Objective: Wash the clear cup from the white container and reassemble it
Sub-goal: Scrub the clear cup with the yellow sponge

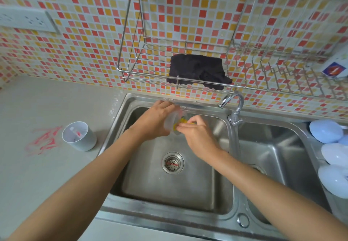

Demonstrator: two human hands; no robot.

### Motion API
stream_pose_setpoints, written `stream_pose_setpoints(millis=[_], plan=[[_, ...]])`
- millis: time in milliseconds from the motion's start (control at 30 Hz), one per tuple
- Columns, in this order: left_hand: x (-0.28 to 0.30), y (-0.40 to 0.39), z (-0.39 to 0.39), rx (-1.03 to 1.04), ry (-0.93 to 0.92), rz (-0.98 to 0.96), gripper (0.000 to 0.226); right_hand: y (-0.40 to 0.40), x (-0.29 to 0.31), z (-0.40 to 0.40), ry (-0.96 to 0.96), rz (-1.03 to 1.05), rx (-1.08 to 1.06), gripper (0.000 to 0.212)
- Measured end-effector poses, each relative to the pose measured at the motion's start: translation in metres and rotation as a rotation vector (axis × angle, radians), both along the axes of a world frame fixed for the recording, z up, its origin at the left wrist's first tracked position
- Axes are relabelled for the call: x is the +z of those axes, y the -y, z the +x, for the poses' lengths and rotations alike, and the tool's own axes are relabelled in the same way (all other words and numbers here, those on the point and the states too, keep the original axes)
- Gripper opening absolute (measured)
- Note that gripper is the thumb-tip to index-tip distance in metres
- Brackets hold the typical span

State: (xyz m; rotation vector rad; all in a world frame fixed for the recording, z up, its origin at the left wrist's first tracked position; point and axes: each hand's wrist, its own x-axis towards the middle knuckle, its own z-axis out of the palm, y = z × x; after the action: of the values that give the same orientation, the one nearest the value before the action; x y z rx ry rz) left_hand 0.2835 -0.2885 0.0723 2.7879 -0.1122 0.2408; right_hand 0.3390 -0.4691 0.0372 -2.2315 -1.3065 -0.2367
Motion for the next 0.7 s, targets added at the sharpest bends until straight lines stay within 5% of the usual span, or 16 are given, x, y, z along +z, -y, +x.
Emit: stream_pose_setpoints(millis=[67, 267, 467, 700], plan=[[-0.004, -0.003, -0.002, 0.002, -0.014, 0.0, 0.078, 0.0, -0.003, -0.004, -0.178, -0.037, -0.009, 0.025], [-0.007, -0.002, -0.002, 0.008, -0.016, -0.045, 0.08, 0.003, 0.011, 0.015, 0.342, -0.149, 0.003, 0.025], [-0.017, -0.015, -0.012, 0.003, -0.083, -0.125, 0.086, 0.006, 0.003, 0.006, -0.275, -0.108, 0.1, 0.026], [-0.002, -0.012, -0.008, 0.001, -0.136, -0.221, 0.086, 0.017, 0.004, 0.024, 0.368, -0.095, 0.252, 0.027]])
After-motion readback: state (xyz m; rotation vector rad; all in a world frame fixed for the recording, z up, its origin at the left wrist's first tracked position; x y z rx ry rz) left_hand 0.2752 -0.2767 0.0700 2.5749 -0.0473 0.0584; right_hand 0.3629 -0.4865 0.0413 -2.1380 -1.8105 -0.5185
